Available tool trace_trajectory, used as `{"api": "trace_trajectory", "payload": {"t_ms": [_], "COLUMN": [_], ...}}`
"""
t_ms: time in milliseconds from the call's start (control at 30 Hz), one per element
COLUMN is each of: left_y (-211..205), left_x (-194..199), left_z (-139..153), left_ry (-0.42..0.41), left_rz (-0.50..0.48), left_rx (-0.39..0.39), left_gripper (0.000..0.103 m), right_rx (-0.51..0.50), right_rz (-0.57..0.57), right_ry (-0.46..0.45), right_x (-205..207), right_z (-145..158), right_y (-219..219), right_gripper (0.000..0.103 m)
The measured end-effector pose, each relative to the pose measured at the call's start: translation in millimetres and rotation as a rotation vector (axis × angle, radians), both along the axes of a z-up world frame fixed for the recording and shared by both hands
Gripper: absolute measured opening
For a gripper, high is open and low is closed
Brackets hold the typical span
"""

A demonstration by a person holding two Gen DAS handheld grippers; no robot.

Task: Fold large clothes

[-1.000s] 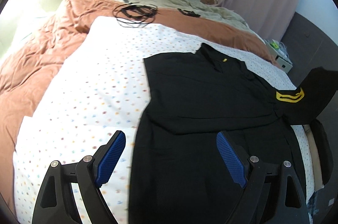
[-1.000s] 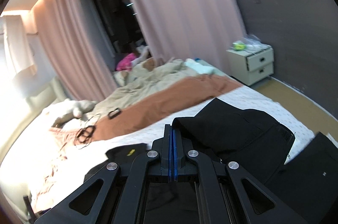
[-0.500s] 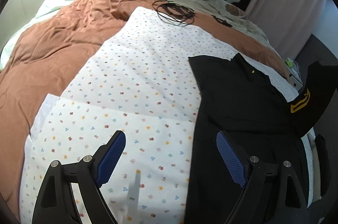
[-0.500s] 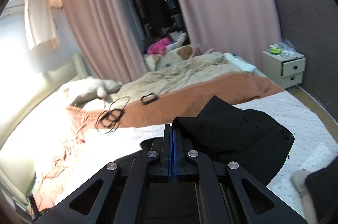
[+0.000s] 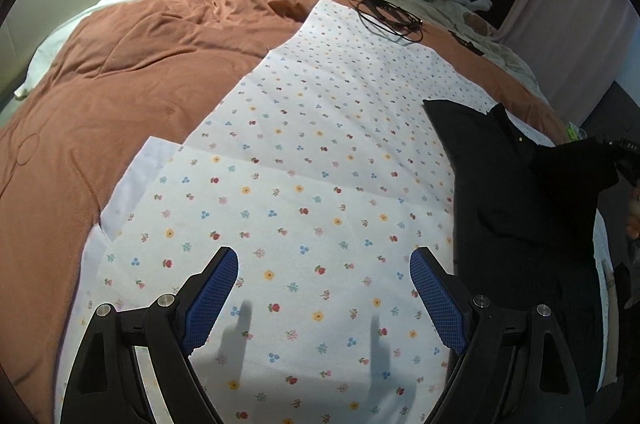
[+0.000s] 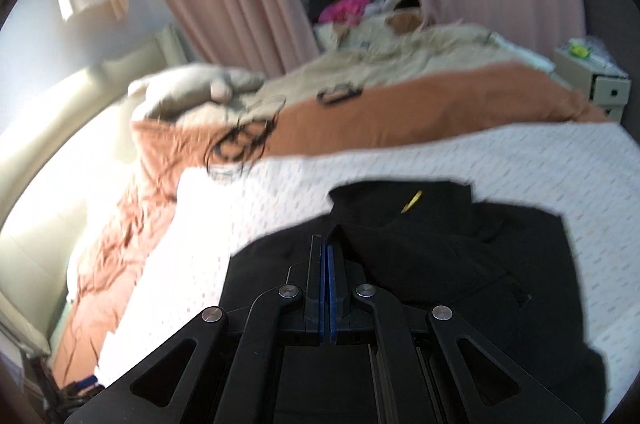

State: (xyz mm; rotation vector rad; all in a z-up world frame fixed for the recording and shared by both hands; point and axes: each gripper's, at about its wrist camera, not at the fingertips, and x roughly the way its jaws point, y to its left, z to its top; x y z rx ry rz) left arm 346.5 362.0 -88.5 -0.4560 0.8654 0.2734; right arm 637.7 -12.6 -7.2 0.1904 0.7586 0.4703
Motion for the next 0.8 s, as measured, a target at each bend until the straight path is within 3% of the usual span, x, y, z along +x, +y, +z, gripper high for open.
{"api": "trace_trajectory", "payload": {"t_ms": [133, 200, 233, 300, 333, 433, 600, 700, 800], "left_y": [4, 3, 3, 2, 1, -5, -18, -24, -30], "left_x": [-1, -1, -1, -2, -2, 0, 9, 14, 18], "left_z": [-12, -14, -14, -13, -12, -10, -19, -24, -29], "left_ry": [0.019, 0.022, 0.021, 0.013, 0.007, -0.002, 0.004, 0.002, 0.004], "left_rz": [0.006, 0.004, 0.004, 0.004, 0.002, -0.012, -0.045, -0.059, -0.071], "left_rx": [-0.022, -0.022, -0.024, -0.032, -0.035, -0.032, -0.05, -0.066, -0.079], "left_gripper": [0.089, 0.089, 0.089, 0.089, 0.089, 0.089, 0.089, 0.089, 0.089], "right_rx": [-0.046, -0.102, -0.141, -0.147, -0.148, -0.184, -0.124, -0.029, -0.021], "right_rz": [0.1, 0.159, 0.224, 0.298, 0.32, 0.338, 0.291, 0.247, 0.203], "right_ry": [0.077, 0.143, 0.205, 0.267, 0.276, 0.283, 0.316, 0.332, 0.315], "right_x": [-9, -13, -16, -26, -34, -54, -61, -58, -57], "right_z": [-45, -65, -81, -99, -104, -113, -109, -99, -93], "right_y": [45, 68, 84, 99, 102, 95, 52, 18, 0], "right_gripper": [0.002, 0.011, 0.02, 0.063, 0.068, 0.071, 0.071, 0.071, 0.071]}}
